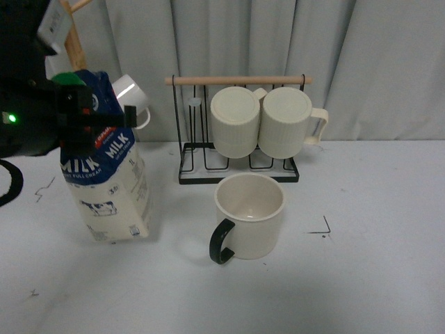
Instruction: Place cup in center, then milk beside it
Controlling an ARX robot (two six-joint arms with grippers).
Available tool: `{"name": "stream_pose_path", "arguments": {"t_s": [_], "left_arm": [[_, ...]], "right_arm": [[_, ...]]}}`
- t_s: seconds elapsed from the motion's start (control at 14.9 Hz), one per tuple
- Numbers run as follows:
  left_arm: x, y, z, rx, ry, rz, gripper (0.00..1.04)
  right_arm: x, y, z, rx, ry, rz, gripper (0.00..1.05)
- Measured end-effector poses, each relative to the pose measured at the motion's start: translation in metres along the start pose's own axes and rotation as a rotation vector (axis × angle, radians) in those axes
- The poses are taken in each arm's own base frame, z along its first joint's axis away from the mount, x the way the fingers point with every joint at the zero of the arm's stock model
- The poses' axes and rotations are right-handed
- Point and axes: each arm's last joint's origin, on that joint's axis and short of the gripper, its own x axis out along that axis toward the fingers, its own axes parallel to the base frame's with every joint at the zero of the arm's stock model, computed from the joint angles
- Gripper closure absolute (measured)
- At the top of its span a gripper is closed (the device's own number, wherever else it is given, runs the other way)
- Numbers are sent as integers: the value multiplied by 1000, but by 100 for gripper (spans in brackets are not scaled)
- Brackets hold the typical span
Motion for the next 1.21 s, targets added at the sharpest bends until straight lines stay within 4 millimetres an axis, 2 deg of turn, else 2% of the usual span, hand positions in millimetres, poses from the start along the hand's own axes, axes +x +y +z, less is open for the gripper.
{"name": "stream_pose_path", "arguments": {"t_s": [0.13,0.54,0.87,0.94,1.14,1.21], "left_arm": [[6,-10,-9,13,22,-3,98],[15,-43,-10,34,-6,-67,98],[18,-64,-19,58,-14,-90,98],[19,-70,-23,112,-25,-77,98],[18,-72,-31,169,-14,-73,98],[18,-73,-33,176,7,-81,94]], "right_arm": [[0,0,0,0,0,0,6],[0,0,0,0,0,0,6],[0,0,0,0,0,0,6],[0,0,0,0,0,0,6],[0,0,0,0,0,0,6],[0,0,0,0,0,0,6]]}}
